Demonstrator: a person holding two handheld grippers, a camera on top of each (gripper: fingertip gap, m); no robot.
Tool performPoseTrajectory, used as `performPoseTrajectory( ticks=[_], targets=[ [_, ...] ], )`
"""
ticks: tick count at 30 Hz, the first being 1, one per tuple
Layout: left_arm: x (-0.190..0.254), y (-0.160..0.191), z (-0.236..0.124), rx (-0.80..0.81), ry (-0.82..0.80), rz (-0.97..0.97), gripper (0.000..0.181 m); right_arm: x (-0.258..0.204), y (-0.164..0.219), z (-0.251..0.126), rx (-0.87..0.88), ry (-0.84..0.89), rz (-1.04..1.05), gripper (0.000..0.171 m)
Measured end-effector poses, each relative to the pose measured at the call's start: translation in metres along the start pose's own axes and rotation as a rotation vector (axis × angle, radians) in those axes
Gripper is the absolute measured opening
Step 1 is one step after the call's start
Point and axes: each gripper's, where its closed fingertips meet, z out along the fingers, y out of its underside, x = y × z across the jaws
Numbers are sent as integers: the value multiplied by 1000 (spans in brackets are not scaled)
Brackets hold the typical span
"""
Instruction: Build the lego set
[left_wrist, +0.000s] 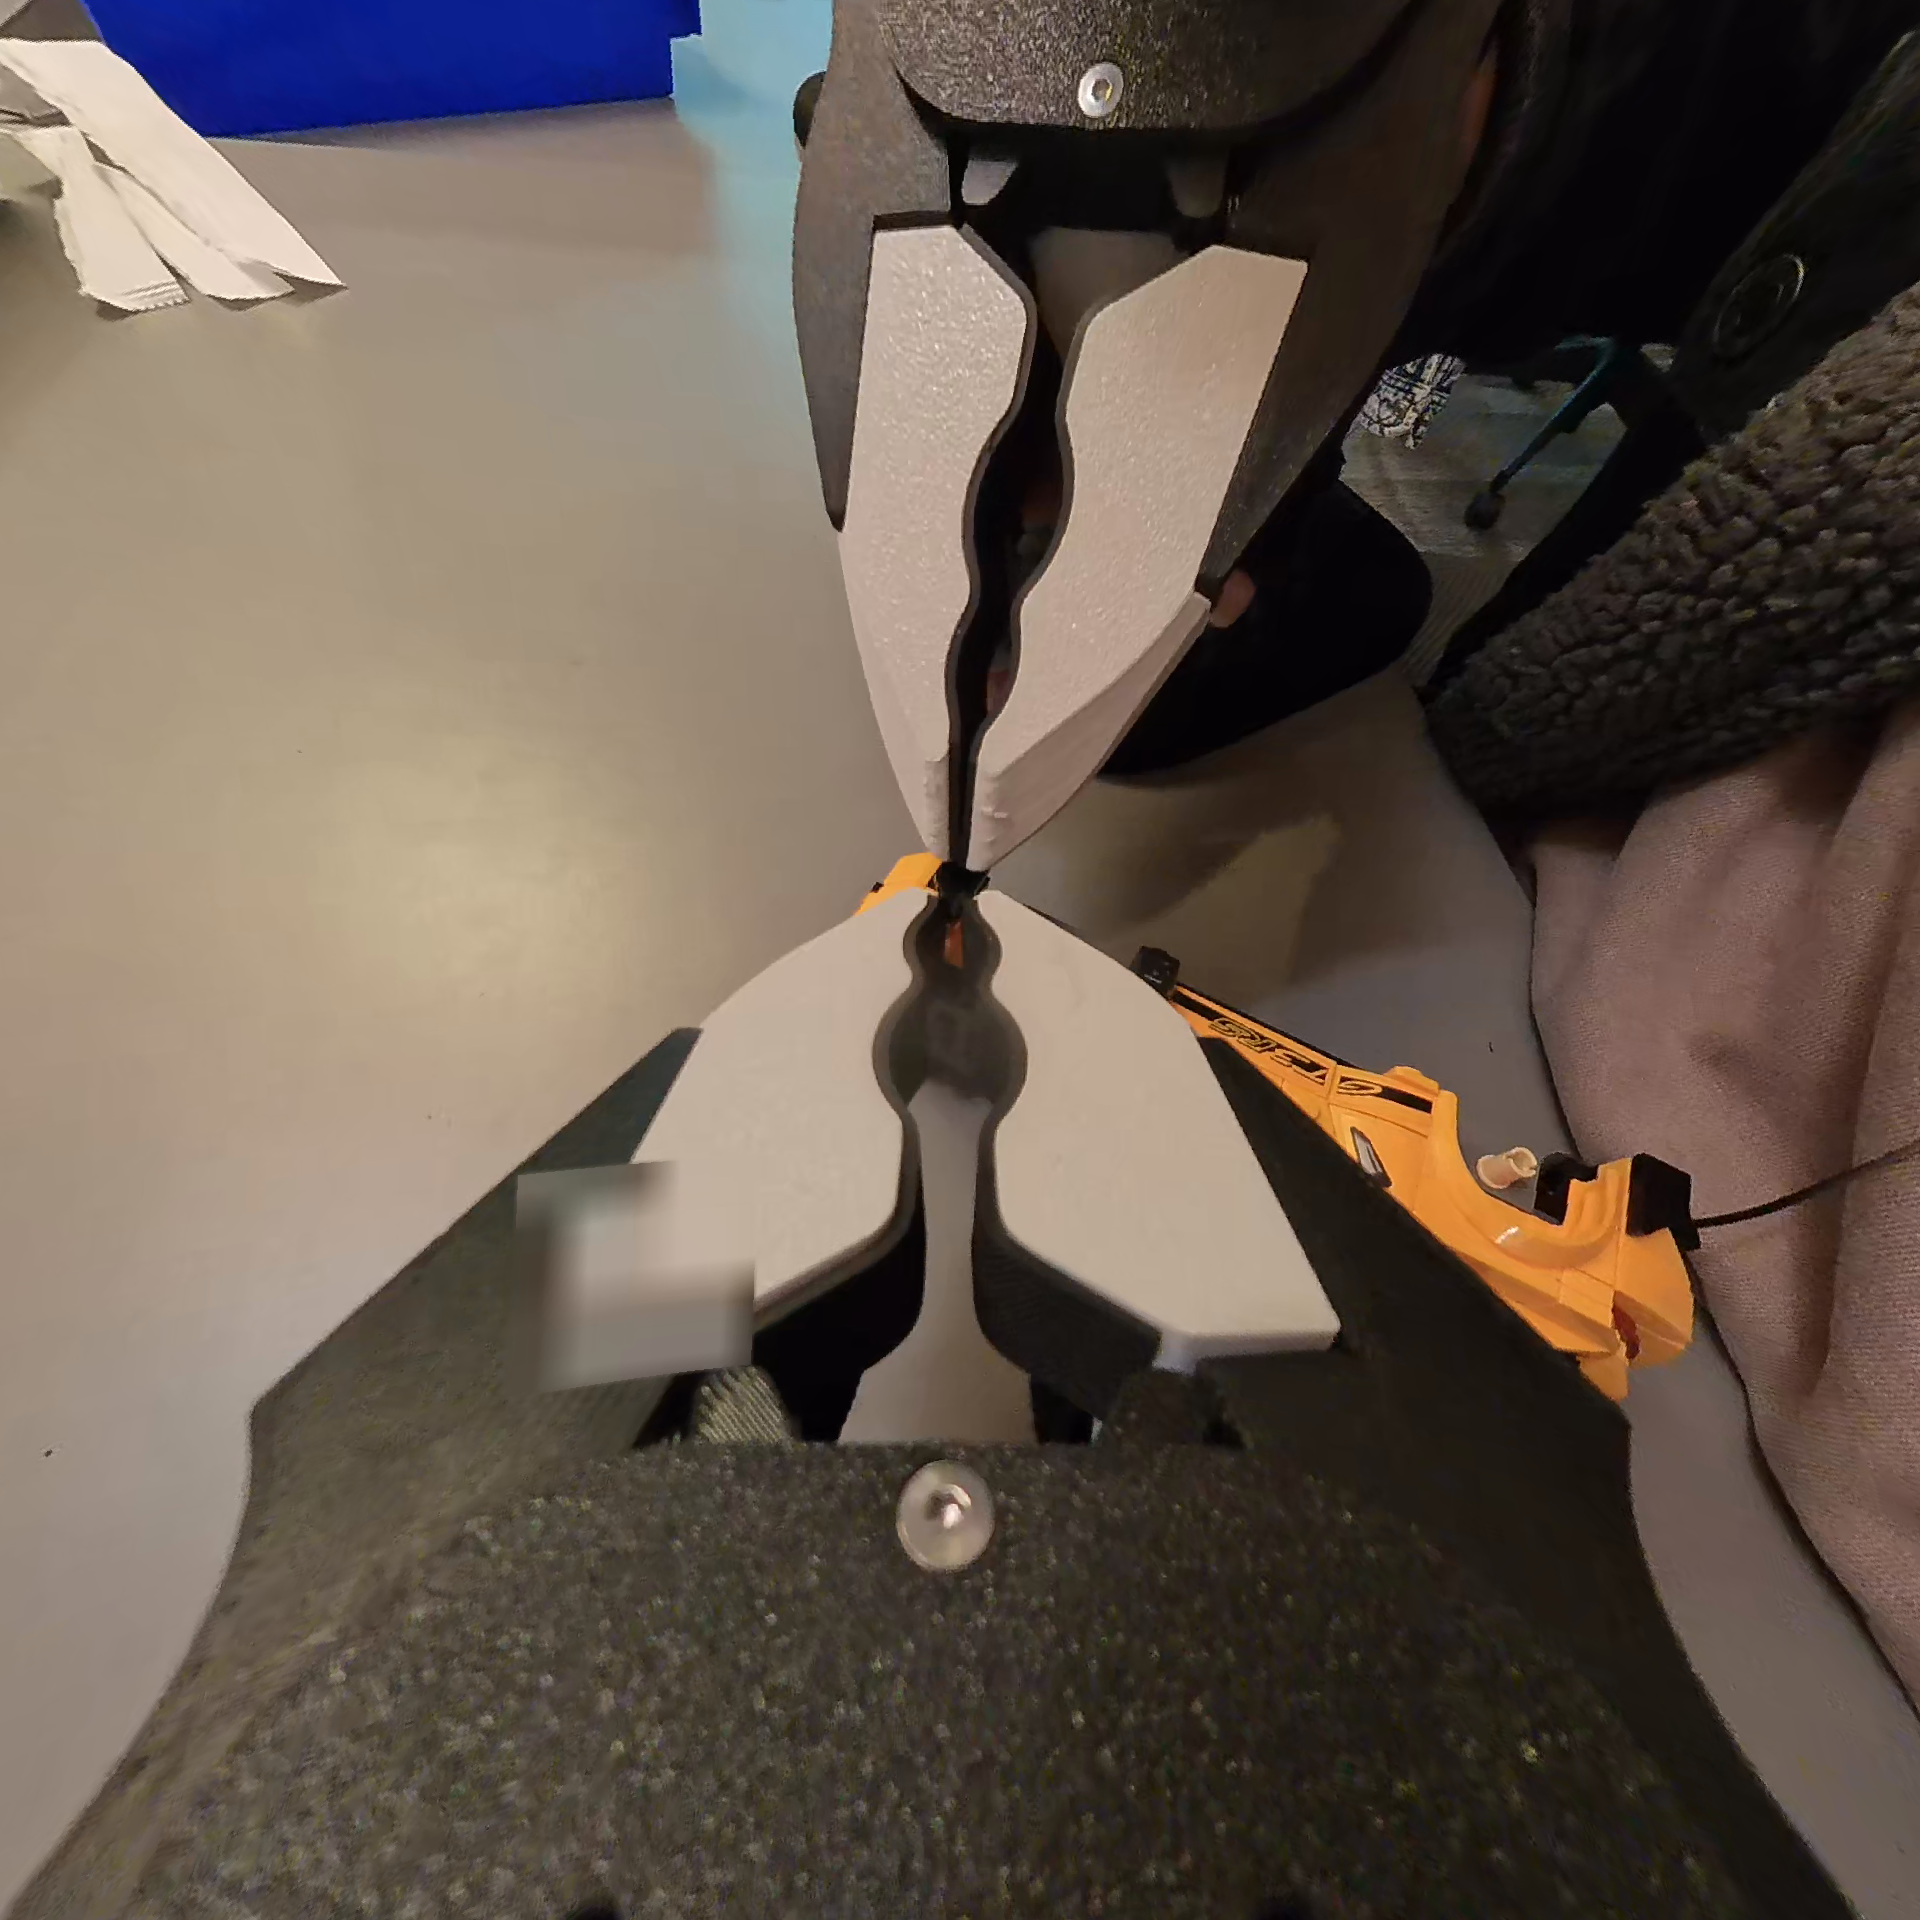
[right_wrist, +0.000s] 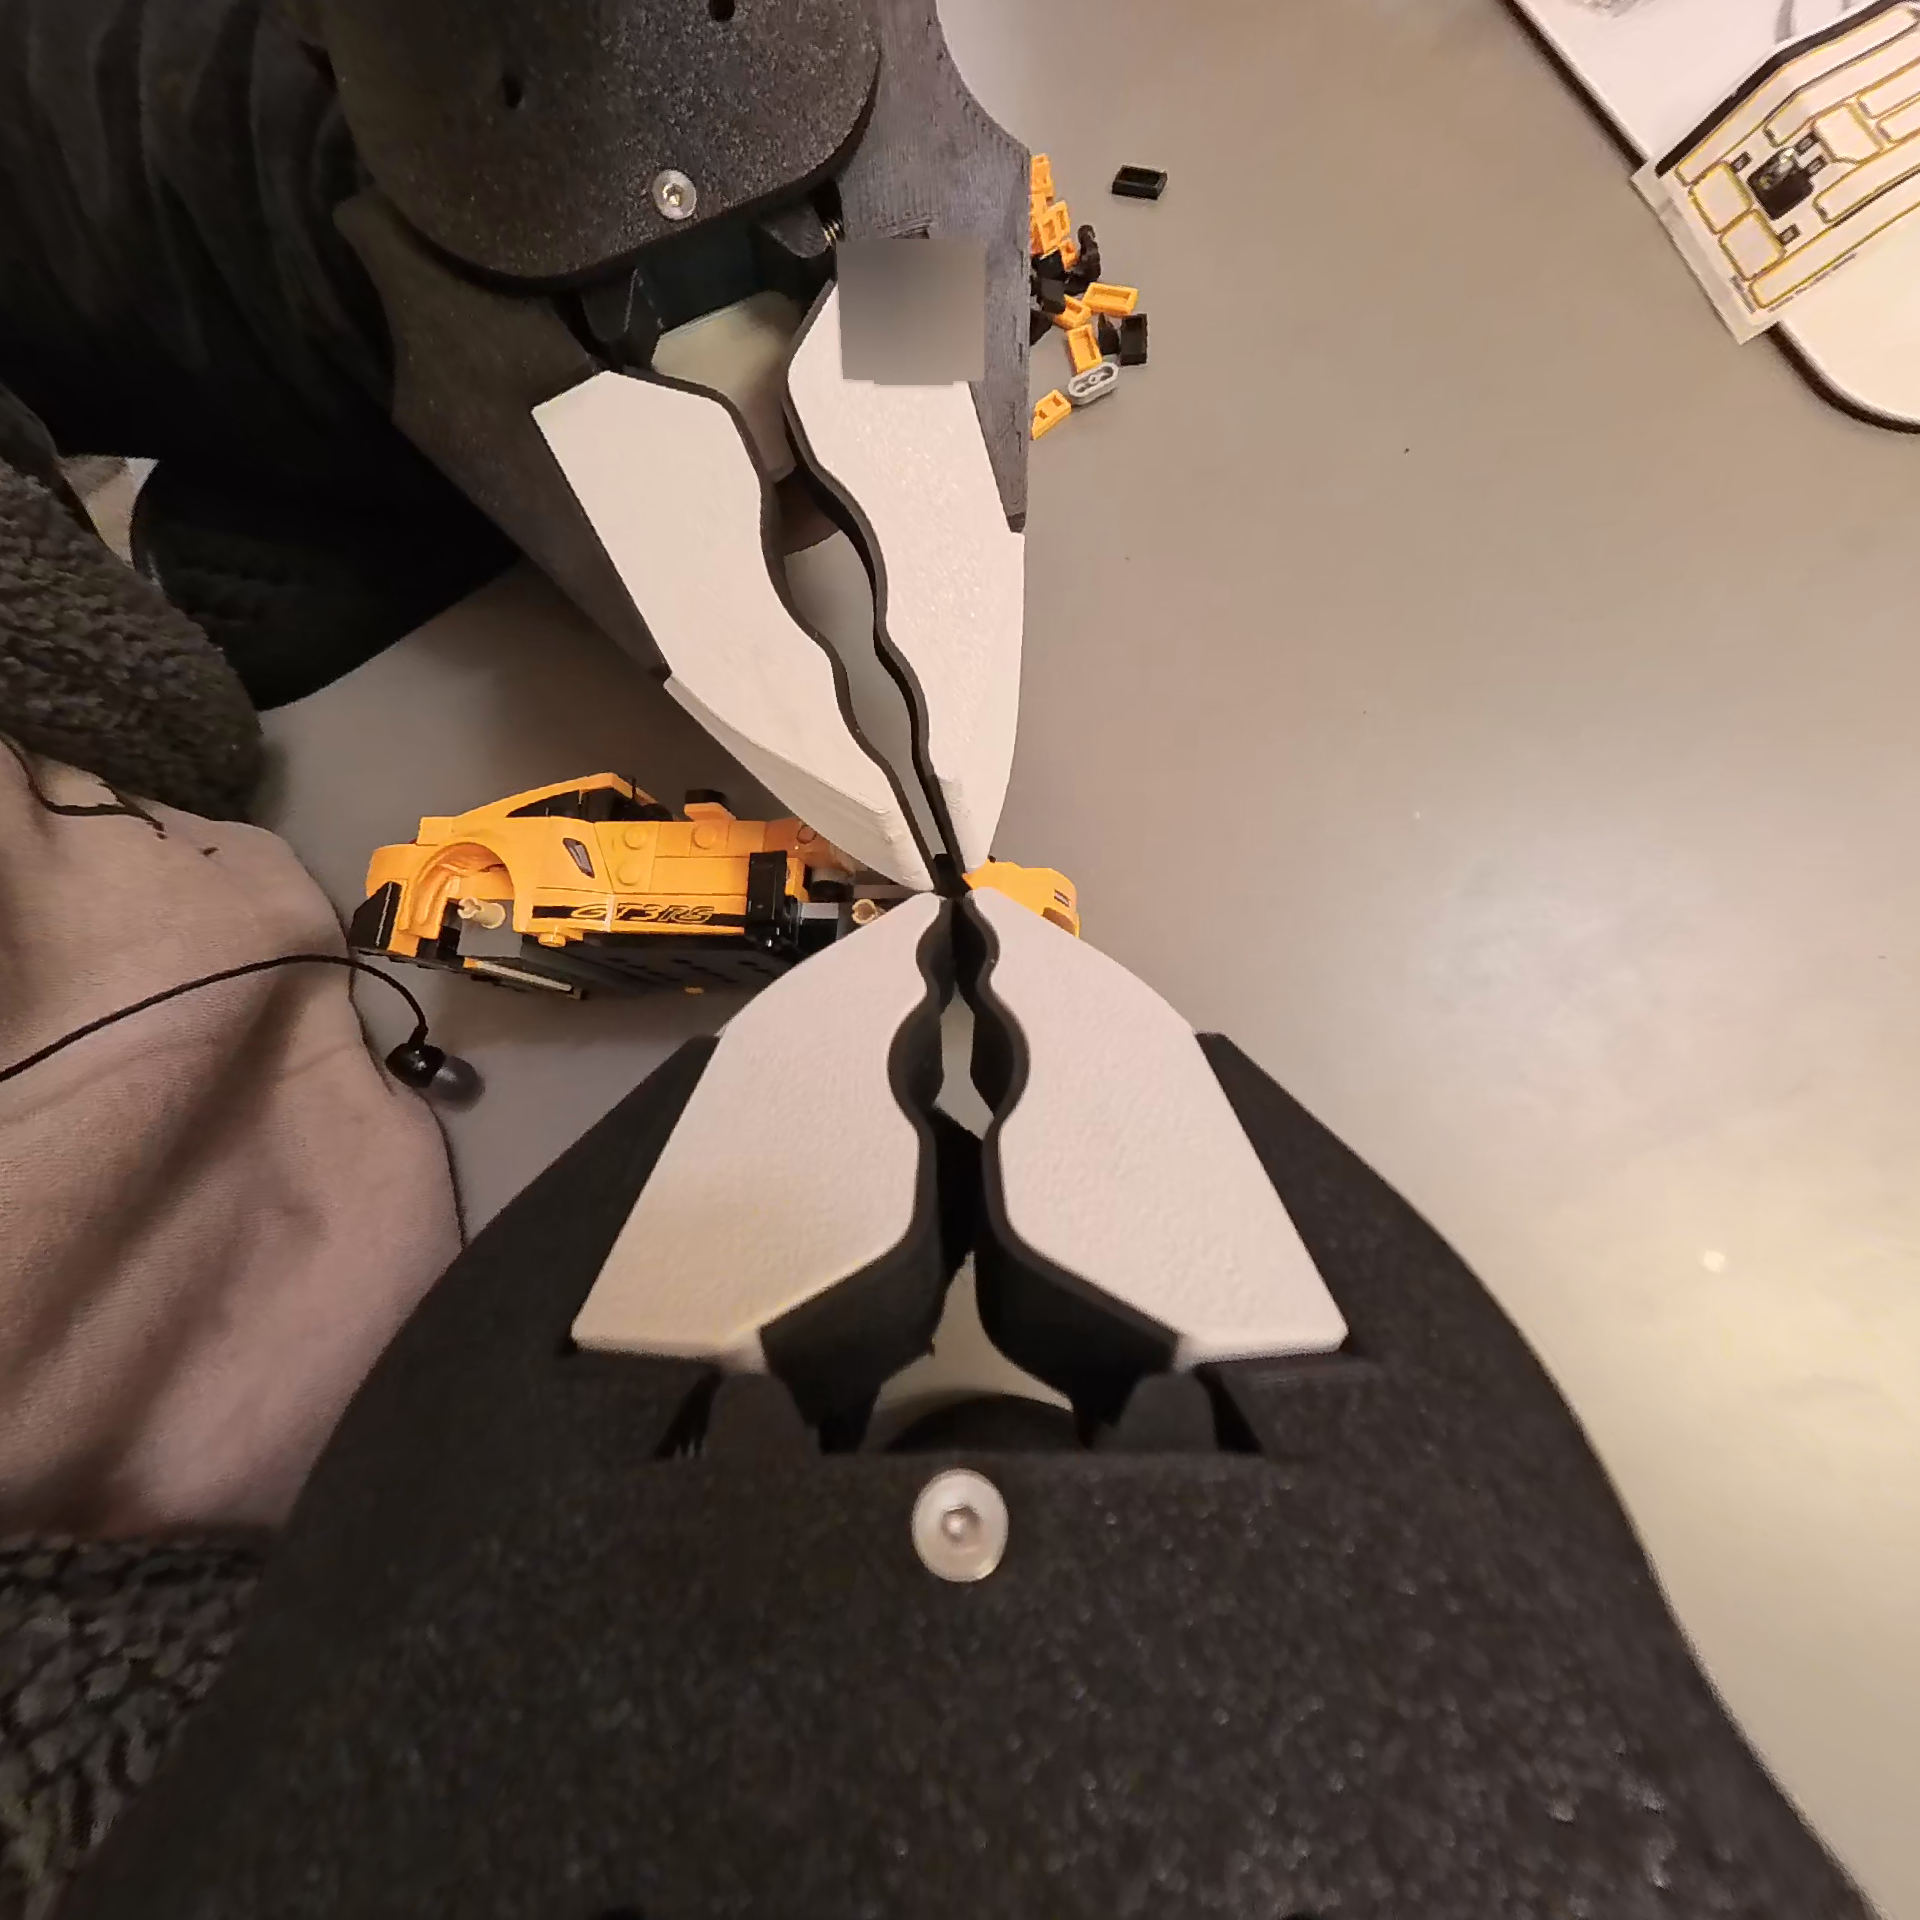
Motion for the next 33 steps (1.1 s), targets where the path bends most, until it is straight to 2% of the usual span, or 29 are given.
performPoseTrajectory(
  ticks=[18,26,30,33],
  targets=[
    [-1,1,0,7,-16,13,3,1,0,2,13,10,38,1],
    [-1,1,-1,12,-17,12,3,1,-1,3,5,41,-9,1],
    [-1,2,-3,10,-25,11,11,3,-5,3,56,47,-3,0],
    [-2,1,-4,16,-35,10,10,5,-14,-6,123,53,-11,0]
  ],
)
